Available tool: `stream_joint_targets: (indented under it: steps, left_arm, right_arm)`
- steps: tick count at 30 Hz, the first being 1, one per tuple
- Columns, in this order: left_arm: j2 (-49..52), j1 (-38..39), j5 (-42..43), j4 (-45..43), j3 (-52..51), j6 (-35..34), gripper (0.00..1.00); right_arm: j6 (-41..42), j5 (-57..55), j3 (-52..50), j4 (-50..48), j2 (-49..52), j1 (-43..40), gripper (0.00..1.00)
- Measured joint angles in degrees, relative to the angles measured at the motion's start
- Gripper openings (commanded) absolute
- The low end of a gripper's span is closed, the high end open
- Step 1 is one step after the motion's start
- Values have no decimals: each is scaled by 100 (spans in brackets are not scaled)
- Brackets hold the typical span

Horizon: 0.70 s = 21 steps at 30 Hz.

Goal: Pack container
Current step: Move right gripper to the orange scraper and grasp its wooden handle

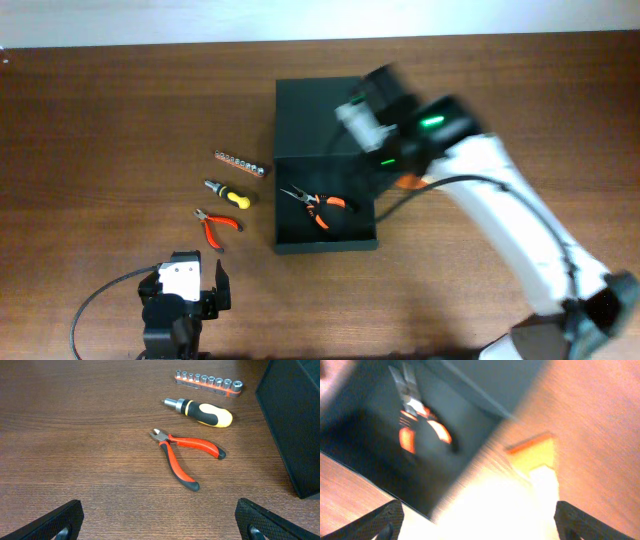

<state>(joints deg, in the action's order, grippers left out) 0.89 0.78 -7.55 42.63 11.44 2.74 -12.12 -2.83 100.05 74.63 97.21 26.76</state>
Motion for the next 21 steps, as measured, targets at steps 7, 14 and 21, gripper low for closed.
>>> stream_joint_targets:
  steps: [7, 14, 21]
  left_arm:
    - [0, 0, 0, -2, 0, 0, 99]
    - [0, 0, 0, 0, 0, 0, 99]
    - [0, 0, 0, 0, 0, 0, 99]
  right_arm:
    - [-890, 595, 2, 275, 35, -1674, 100]
    - [-1370, 748, 0, 275, 485, -2339, 100]
    - [-1517, 791, -26, 271, 1333, -2400, 100]
